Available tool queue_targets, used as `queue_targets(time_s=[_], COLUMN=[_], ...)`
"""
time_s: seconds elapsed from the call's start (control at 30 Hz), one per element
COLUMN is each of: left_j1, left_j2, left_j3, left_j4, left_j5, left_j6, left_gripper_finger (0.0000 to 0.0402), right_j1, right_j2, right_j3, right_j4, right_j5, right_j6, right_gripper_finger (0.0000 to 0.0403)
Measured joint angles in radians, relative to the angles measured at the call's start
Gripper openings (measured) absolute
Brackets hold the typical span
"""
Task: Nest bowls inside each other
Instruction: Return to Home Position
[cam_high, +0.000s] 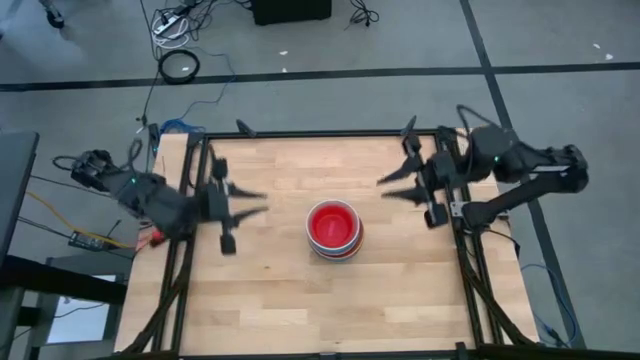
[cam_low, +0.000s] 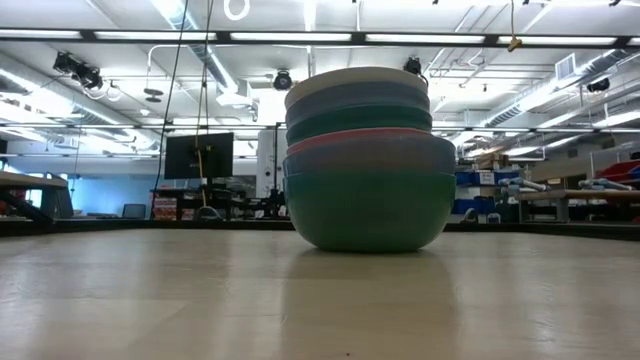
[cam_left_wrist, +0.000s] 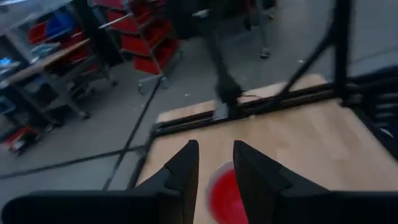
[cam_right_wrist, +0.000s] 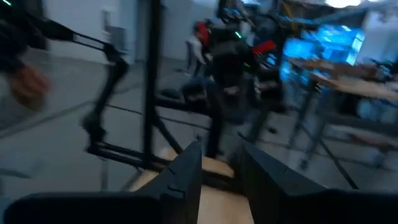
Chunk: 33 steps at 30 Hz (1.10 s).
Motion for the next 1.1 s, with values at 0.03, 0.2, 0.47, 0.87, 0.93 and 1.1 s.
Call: queue_targets(time_s=[0.03,0.2,0.47,0.87,0.93,1.1], left_j1=[0.021,0.076,0.077,0.077,0.077,0.077], left_j2=[-0.029,-0.242,-0.614,-0.850,-0.869,-0.919], left_j3=[-0.016,-0.220,-0.652,-1.017,-1.054,-1.136], left_j4=[0.000,0.097,0.358,0.555,0.576,0.654], left_j5=[0.003,0.068,0.074,0.074,0.074,0.074], left_j6=[0.001,-0.040,-0.063,-0.066,-0.058,-0.034], left_gripper_finger=[0.0108,0.0108,0.0108,0.0108,0.0108,0.0108], right_j1=[-0.029,-0.113,-0.149,-0.152,-0.152,-0.152], right_j2=[-0.014,-0.102,-0.353,-0.788,-0.842,-0.951], right_j3=[0.000,-0.013,-0.203,-0.862,-0.937,-1.033], right_j4=[-0.029,-0.139,-0.142,0.215,0.254,0.275], right_j5=[-0.004,-0.066,-0.064,-0.041,-0.033,-0.023], right_j6=[-0.001,0.018,0.083,0.195,0.199,0.188], right_gripper_finger=[0.0100,0.0100,0.0100,0.0100,0.0100,0.0100])
